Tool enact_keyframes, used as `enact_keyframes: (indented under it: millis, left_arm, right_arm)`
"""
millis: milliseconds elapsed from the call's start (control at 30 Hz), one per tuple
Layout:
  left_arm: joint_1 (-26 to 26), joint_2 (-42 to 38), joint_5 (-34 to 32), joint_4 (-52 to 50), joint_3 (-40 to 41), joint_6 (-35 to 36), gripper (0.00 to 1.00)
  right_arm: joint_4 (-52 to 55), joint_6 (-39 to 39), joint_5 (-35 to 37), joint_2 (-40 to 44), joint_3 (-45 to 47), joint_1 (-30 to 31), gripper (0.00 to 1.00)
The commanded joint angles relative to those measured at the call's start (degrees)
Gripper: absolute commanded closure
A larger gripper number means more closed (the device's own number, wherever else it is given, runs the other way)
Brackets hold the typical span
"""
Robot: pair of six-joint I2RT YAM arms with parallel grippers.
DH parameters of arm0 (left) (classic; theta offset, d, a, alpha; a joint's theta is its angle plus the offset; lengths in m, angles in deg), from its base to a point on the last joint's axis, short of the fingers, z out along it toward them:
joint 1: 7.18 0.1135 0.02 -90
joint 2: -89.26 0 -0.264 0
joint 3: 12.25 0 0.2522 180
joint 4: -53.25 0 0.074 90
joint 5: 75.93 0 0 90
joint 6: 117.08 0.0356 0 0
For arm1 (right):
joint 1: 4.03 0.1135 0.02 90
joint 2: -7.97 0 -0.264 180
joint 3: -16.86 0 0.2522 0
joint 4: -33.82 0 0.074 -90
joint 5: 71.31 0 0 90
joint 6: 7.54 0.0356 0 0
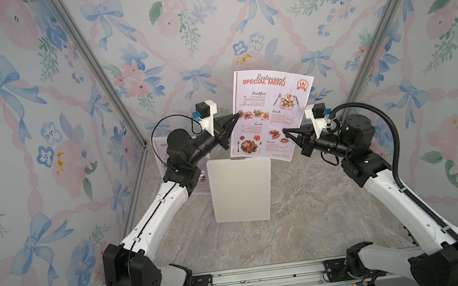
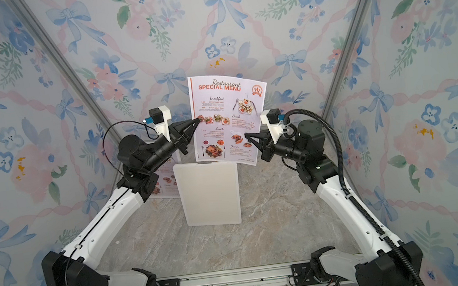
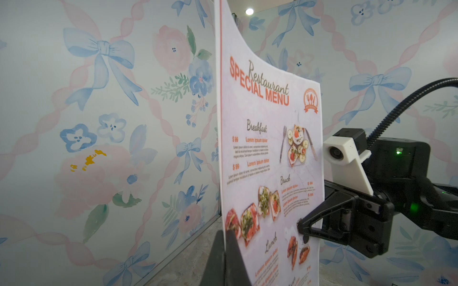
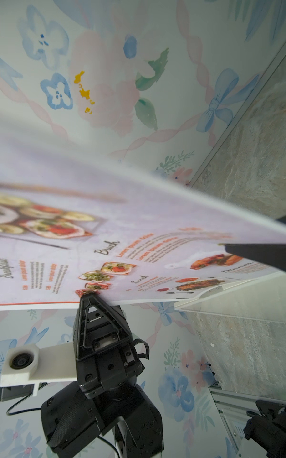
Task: Insert the menus into the narrow rack
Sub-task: Insert the menu into the narrow rack.
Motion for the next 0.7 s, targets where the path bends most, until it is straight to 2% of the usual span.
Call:
enact_keyframes:
  millis: [0, 667]
  left_arm:
    - [0.3, -0.1, -0.7, 1.9, -1.1, -0.2, 0.99]
    - [1.5, -0.3, -0.2, 1.9, -0.1, -0.3, 0.99]
  right_arm:
    - [0.1, 0.8, -0.6, 0.5, 1.2, -0.6, 1.0]
    - [1.7, -1.0, -2.8, -2.2, -1.3, -0.7, 1.0]
